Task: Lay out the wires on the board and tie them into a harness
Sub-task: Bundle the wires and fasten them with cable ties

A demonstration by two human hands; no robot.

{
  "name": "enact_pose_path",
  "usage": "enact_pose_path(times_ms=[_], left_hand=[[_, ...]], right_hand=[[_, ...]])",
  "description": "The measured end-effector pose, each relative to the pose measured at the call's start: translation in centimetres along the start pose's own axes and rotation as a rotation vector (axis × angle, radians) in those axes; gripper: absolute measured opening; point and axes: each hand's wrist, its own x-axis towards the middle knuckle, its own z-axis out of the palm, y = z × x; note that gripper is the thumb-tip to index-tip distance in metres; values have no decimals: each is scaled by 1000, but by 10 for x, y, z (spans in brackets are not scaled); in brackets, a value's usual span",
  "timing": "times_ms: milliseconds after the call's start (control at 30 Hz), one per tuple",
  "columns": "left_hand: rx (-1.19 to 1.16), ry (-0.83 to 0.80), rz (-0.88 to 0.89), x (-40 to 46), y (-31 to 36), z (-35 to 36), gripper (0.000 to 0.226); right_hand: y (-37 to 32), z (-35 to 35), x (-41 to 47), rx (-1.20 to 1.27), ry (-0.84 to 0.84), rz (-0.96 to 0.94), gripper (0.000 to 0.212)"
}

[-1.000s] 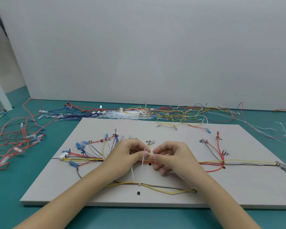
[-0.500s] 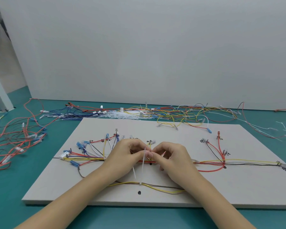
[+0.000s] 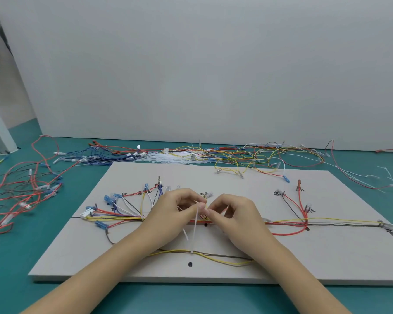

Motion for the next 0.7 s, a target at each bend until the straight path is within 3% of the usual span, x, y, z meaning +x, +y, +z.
enact_pose_path(times_ms=[433, 567, 700], left_hand=[[20, -9, 17, -2, 2, 0, 14], [29, -4, 18, -3, 3, 0, 14], [67, 8, 38, -2, 5, 2, 15]], right_hand=[[-1, -3, 1, 33, -36, 35, 15], [2, -14, 6, 63, 21, 76, 14], [7, -21, 6, -3, -151, 122, 7]])
